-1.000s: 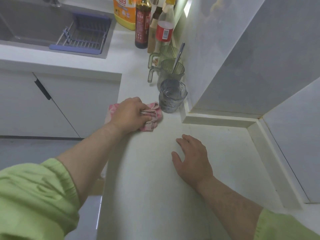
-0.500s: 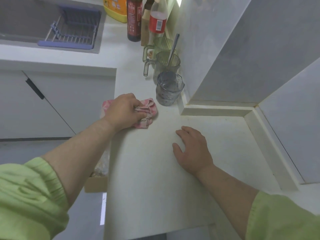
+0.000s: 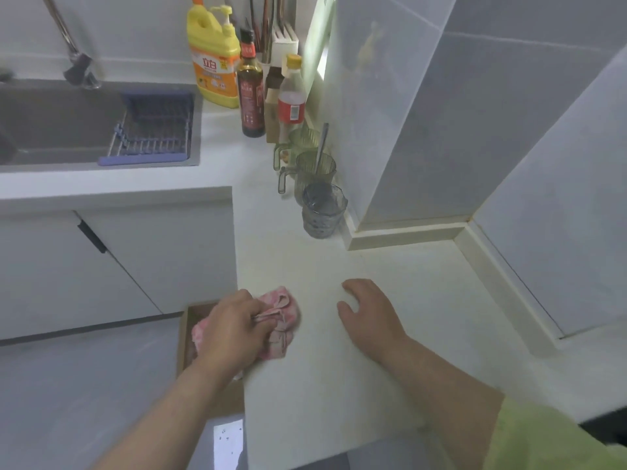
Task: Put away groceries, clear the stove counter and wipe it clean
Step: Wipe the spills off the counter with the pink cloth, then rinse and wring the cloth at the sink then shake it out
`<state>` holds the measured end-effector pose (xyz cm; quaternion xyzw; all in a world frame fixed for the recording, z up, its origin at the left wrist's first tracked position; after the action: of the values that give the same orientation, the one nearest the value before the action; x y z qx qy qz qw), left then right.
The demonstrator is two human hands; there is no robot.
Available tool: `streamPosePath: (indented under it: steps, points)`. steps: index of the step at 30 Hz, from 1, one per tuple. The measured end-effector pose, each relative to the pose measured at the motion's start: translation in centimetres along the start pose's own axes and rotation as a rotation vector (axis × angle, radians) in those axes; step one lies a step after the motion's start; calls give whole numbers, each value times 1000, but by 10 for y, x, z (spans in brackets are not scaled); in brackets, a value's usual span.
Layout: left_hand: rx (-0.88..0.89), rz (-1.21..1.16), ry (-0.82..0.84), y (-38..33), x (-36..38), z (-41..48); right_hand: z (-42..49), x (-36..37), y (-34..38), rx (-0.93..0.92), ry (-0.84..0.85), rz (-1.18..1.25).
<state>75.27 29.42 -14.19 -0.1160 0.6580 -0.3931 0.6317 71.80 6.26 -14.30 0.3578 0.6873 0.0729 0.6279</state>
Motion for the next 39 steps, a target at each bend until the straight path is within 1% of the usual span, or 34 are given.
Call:
streamPosePath:
  steps: [2, 5, 7, 10, 13, 16, 21, 22, 24, 25, 26, 27, 29, 30, 31, 32, 33, 34, 36, 37, 38, 39]
  points:
    - [-31, -26, 21, 1, -3, -9, -24, -2, 10, 60, 13, 124]
    - [-175, -210, -24, 5, -17, -27, -70, -3, 19, 163, 54, 286]
    - [-244, -307, -58, 10, -30, -40, -101, 1, 22, 219, 123, 352]
    - [-275, -483, -99, 12, -50, -60, -144, 7, 19, 328, 207, 442]
    - [-297, -594, -85, 8, -68, -78, -175, 18, 20, 405, 283, 469]
    - [-290, -710, -63, -8, -82, -92, -191, 14, 41, 401, 306, 478]
    - [-384, -1064, -44, -41, -112, -122, -207, -10, 95, 277, 313, 470]
    - [-381, -1117, -33, -50, -120, -129, -212, -16, 105, 248, 315, 478]
    - [-337, -1148, -39, -65, -136, -144, -227, -25, 119, 215, 337, 519]
    - [-285, -1096, -71, -72, -147, -154, -237, -25, 125, 223, 368, 566]
    - [-210, -995, -117, -76, -157, -163, -248, -22, 130, 249, 417, 633]
    - [-119, -837, -167, -85, -169, -174, -260, -17, 134, 308, 500, 734]
    - [122, -485, -282, -109, -193, -198, -289, -4, 150, 434, 745, 1046]
    - [257, -339, -267, -126, -200, -212, -302, 0, 158, 482, 868, 1247]
    - [352, -220, -221, -145, -202, -225, -315, -1, 167, 512, 967, 1444]
    - [462, -106, -146, -156, -196, -236, -327, -6, 174, 514, 1020, 1581]
    - [524, -56, -69, -165, -194, -252, -337, -12, 178, 482, 1022, 1630]
    - [617, 11, -54, -169, -194, -266, -343, -14, 179, 436, 1001, 1613]
    - [575, -103, 48, -172, -198, -287, -360, -16, 184, 373, 1045, 1582]
    - [540, -97, 19, -169, -209, -306, -368, -16, 186, 362, 1059, 1541]
    - [529, -102, -14, -171, -199, -310, -375, -13, 187, 361, 1053, 1472]
    - [521, -22, -63, -164, -192, -317, -380, -11, 188, 369, 1020, 1415]
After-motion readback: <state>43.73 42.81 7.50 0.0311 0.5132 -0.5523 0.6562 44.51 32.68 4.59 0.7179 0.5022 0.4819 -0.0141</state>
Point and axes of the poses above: each hand's wrist, its own z-axis towards the middle knuckle, its own x-axis out of the palm, y = z × x, the point moved 6 cm from there along z, towards the middle knuckle, and after that the axes turned 10 degrees about x, right-handed, at the moved point
